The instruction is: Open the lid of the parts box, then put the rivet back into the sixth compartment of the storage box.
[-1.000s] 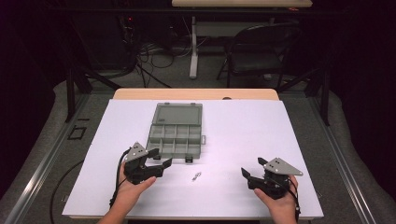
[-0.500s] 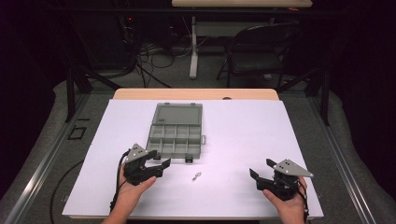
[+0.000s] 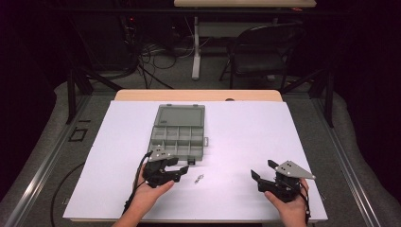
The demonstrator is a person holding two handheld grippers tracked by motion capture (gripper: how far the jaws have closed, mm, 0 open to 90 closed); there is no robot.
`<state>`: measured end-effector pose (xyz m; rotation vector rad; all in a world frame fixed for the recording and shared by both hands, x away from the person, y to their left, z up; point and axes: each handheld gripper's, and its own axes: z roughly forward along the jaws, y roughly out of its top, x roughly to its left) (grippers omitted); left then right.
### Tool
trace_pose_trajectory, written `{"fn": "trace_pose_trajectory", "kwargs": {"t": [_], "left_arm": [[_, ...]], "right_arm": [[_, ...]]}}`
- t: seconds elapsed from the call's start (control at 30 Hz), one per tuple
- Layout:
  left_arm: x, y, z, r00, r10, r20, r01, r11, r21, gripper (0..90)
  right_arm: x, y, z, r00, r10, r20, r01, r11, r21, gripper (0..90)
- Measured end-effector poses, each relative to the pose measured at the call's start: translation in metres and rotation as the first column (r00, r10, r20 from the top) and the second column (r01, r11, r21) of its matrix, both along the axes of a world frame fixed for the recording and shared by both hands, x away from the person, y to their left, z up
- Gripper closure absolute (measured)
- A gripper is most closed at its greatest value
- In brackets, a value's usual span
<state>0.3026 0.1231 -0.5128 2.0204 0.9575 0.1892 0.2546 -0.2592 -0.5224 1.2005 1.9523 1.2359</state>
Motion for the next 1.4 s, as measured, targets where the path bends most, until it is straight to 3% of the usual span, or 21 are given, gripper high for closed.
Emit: {"fn": "trace_pose_trajectory", "kwargs": {"t": [0.03, 0.07, 0.1, 0.27, 0.3, 0.33, 0.53, 0.63, 0.7, 0.83, 0.87, 0.97, 1.4], "left_arm": [[0.0, -0.006, -0.001, 0.9996, -0.027, -0.006, 0.027, 0.9994, 0.02, 54.2], [0.0, -0.006, -0.001, 0.9996, -0.027, -0.006, 0.027, 0.9994, 0.02, 55.3], [-0.001, -0.013, -0.002, 0.9994, -0.035, -0.008, 0.035, 0.9972, 0.066, 58.8], [-0.003, -0.023, -0.008, 0.9989, -0.043, -0.018, 0.045, 0.9946, 0.093, 64.9], [-0.003, -0.027, -0.011, 0.9986, -0.048, -0.023, 0.051, 0.9935, 0.102, 65.3], [-0.004, -0.028, -0.013, 0.9982, -0.054, -0.024, 0.056, 0.993, 0.104, 65.4], [-0.005, -0.034, -0.019, 0.9965, -0.076, -0.036, 0.079, 0.9918, 0.101, 68.6], [-0.005, -0.034, -0.028, 0.9943, -0.086, -0.062, 0.091, 0.993, 0.076, 72.5], [-0.005, -0.034, -0.032, 0.9954, -0.072, -0.063, 0.078, 0.9935, 0.083, 75.0], [-0.005, -0.033, -0.038, 0.9928, -0.069, -0.098, 0.075, 0.9959, 0.051, 76.0], [-0.005, -0.033, -0.038, 0.9928, -0.069, -0.098, 0.075, 0.9959, 0.051, 76.0], [-0.004, -0.034, -0.042, 0.9911, -0.067, -0.115, 0.072, 0.9965, 0.041, 75.5], [-0.005, -0.036, -0.048, 0.9907, -0.068, -0.118, 0.075, 0.9956, 0.056, 83.5]], "right_arm": [[0.0, -0.001, 0.0, 1.0, -0.004, -0.005, 0.005, 1.0, 0.006, 25.6], [0.0, -0.001, 0.0, 1.0, -0.006, -0.007, 0.006, 0.9999, 0.008, 25.6], [0.0, -0.002, 0.0, 0.9999, -0.005, -0.016, 0.005, 1.0, 0.006, 25.6], [0.001, -0.004, -0.001, 0.9998, -0.014, -0.017, 0.015, 0.9997, 0.02, 25.6], [0.002, -0.003, -0.002, 0.9998, -0.02, 0.0, 0.02, 0.9993, 0.031, 25.6], [0.001, -0.004, 0.0, 0.9997, -0.015, -0.018, 0.015, 0.9997, 0.02, 25.6], [0.002, -0.004, -0.001, 0.9996, -0.013, -0.024, 0.014, 0.9998, 0.016, 25.7], [0.003, -0.003, -0.002, 0.9997, -0.02, -0.012, 0.02, 0.9995, 0.025, 25.7], [0.003, -0.004, -0.002, 0.9997, -0.02, -0.012, 0.02, 0.9994, 0.027, 26.0], [0.003, -0.004, 0.0, 0.9997, -0.019, -0.015, 0.02, 0.9997, 0.016, 26.1], [0.004, -0.003, -0.002, 0.9997, -0.025, 0.005, 0.025, 0.9993, 0.03, 26.0], [0.003, -0.005, -0.002, 0.9995, -0.019, -0.025, 0.019, 0.9996, 0.022, 26.4], [0.006, -0.004, -0.003, 0.9998, -0.015, -0.013, 0.015, 0.999, 0.041, 24.9]]}}
